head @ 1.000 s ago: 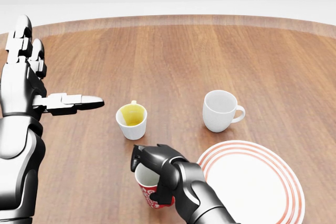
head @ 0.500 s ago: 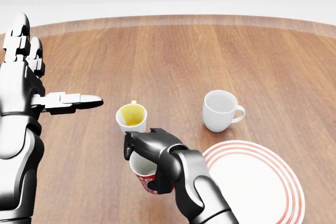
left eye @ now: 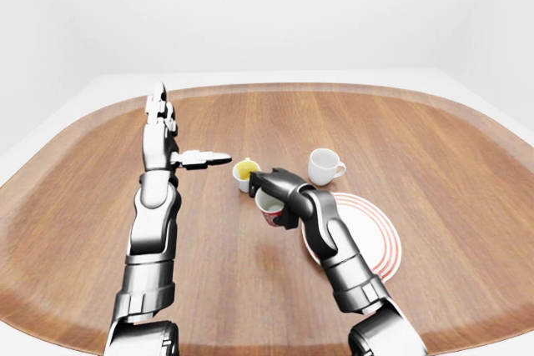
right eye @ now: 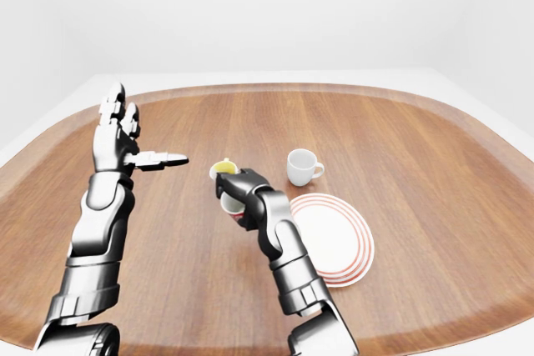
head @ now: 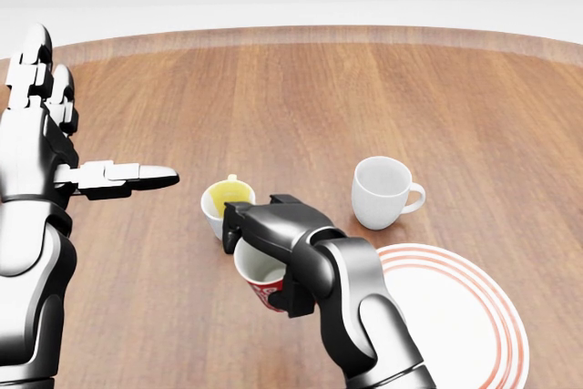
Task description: Pick up the red mug and put it on the plate
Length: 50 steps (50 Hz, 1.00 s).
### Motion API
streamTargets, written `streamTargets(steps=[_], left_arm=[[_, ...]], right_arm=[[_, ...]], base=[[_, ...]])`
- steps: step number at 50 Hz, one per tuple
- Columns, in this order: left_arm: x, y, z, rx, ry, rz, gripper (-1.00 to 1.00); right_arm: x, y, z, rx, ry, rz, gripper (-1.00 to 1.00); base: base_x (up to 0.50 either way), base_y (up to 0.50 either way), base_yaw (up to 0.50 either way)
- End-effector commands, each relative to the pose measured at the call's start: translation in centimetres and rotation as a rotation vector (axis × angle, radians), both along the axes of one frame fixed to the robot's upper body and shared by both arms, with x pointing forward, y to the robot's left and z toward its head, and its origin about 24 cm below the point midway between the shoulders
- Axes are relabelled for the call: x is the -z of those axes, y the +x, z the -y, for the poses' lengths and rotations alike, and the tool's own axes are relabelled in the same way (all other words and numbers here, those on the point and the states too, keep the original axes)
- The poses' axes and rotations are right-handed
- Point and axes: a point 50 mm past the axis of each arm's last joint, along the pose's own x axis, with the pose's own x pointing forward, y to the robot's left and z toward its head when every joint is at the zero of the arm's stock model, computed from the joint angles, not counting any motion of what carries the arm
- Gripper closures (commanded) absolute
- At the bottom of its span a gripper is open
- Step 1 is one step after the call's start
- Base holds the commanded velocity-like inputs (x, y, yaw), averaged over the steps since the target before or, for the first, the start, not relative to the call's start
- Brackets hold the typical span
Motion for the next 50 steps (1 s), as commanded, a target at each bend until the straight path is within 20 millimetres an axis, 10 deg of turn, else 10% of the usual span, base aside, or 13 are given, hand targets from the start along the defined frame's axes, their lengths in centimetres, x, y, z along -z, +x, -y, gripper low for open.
streamTargets(steps=[1, 50], left_arm=[[0.1, 0.1, 0.0, 0.0, 0.0, -0.005, -1.0], [0.7, 0.2, 0.3, 0.003, 0.001, -0.03, -1.0]], right_arm=[[-1.9, 0.0, 1.1, 0.013, 0.074, 0.062, 1.0], [-1.7, -0.5, 8.2, 0.175, 0.091, 0.091, 1.0]], base=[[0.0, 0.0, 0.0], [0.0, 0.0, 0.0]])
